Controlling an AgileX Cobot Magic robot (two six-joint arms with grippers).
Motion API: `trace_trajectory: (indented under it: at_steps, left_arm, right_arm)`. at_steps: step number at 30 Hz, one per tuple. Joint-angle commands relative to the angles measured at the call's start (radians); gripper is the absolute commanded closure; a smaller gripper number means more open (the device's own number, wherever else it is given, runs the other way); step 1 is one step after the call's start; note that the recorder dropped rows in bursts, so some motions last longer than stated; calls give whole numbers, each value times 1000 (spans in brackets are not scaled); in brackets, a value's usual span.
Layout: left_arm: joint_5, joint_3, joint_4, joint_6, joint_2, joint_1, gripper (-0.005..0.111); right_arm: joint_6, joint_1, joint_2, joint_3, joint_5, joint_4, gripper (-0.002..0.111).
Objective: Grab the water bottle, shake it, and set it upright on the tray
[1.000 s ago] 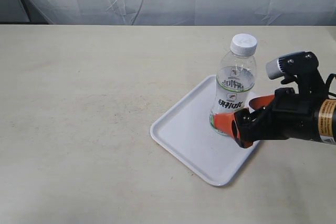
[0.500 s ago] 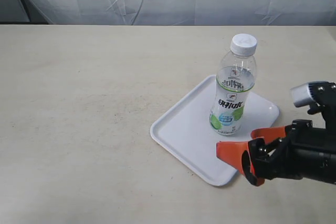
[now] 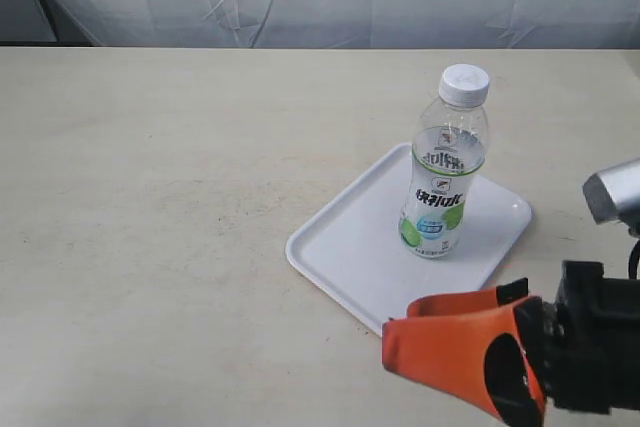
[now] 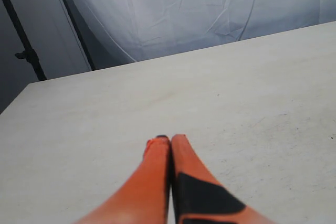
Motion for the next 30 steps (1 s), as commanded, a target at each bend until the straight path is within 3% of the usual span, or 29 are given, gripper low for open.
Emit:
trace_trajectory:
  at_steps: [1, 5, 9, 13, 16, 19, 30]
  left_arm:
    - [-13, 4, -2, -2, -5, 0, 106]
    - [-13, 4, -2, -2, -5, 0, 106]
    - [-13, 4, -2, -2, -5, 0, 106]
    - [-13, 4, -2, -2, -5, 0, 106]
    - [-20, 4, -7, -2, -5, 0, 106]
    - [-21, 4, -10, -2, -5, 0, 106]
    - [-10, 4, -70, -5, -5, 0, 106]
  right_arm:
    - [8, -2, -8, 5, -133, -10, 4]
    - [7, -4, -8, 1, -133, 5, 4]
    - [2, 8, -77, 1, -133, 260, 4]
    - [32, 8, -362, 1, 50, 284, 4]
    - [290, 8, -667, 1, 344, 161, 4]
    - [289, 8, -848, 4, 439, 126, 4]
    - [253, 8, -864, 4, 679, 317, 4]
